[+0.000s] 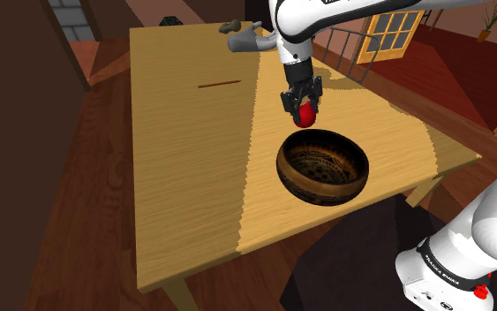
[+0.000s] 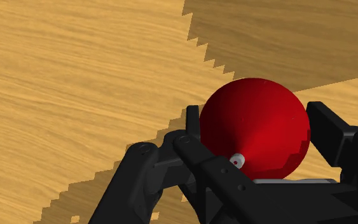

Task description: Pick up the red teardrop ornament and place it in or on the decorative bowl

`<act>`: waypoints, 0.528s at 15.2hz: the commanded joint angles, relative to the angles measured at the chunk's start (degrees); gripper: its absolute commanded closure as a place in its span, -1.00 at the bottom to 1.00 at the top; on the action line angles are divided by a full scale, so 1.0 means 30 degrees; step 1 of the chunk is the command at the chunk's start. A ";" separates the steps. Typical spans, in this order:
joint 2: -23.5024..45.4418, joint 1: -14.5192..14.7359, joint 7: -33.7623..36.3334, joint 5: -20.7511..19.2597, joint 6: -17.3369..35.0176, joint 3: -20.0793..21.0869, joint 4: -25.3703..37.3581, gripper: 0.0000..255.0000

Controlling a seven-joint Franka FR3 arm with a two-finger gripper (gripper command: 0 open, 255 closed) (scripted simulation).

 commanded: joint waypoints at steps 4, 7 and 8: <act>0.0000 -0.0001 -0.0001 -0.0001 -0.0001 -0.0001 0.0001 1.00; 0.0001 -0.0001 -0.0001 -0.0001 0.0001 -0.0001 0.0001 1.00; -0.0001 0.0000 0.0001 0.0000 0.0003 0.0000 -0.0003 1.00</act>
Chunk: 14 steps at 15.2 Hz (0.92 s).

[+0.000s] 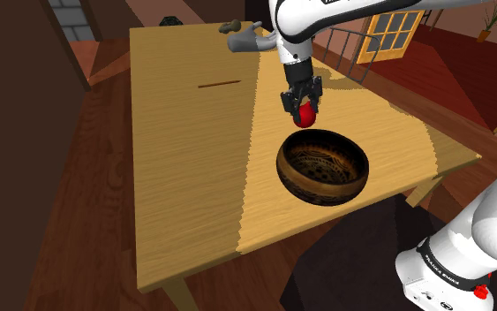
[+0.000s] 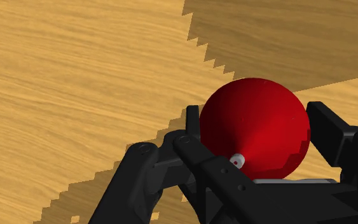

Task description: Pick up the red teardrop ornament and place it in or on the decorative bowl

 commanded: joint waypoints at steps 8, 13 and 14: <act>-0.0229 0.0015 -0.0140 0.0031 -0.1991 0.0013 0.1774 1.00; -0.0231 0.0032 -0.0215 0.0024 -0.3271 0.0025 0.3054 1.00; -0.0218 0.0036 -0.0229 0.0020 -0.3531 0.0027 0.3328 1.00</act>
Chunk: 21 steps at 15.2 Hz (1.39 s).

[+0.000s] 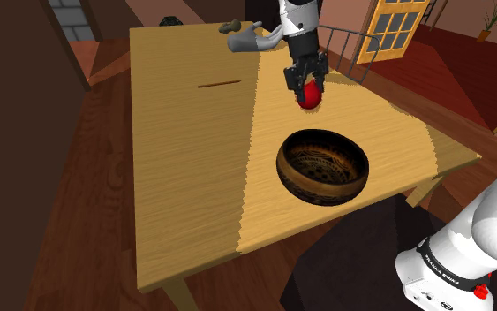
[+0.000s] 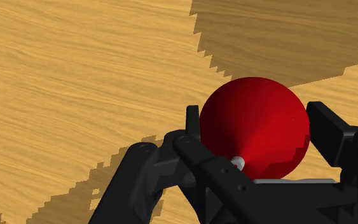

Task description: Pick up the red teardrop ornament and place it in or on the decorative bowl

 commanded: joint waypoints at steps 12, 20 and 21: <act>0.0556 0.0094 -0.0162 -0.0135 -0.3555 0.0047 0.4100 1.00; 0.0585 0.0324 0.0118 -0.0061 -0.5218 0.0213 0.5769 1.00; 0.0003 0.0458 0.0447 0.0158 -0.5047 0.0341 0.5006 1.00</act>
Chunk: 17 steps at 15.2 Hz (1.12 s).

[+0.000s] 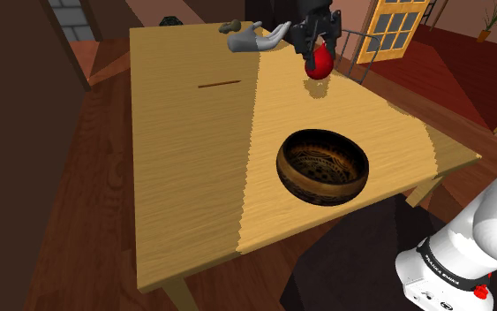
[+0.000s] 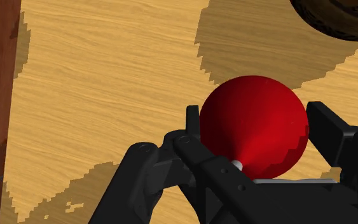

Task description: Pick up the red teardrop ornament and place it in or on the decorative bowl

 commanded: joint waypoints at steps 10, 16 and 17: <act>-0.5002 0.1661 0.3757 0.2580 0.0908 0.1690 -0.5850 1.00; -0.6961 0.2660 0.6075 0.4274 0.1137 0.2942 -0.7800 1.00; -0.7036 0.2663 0.6038 0.4285 0.1397 0.2948 -0.8134 1.00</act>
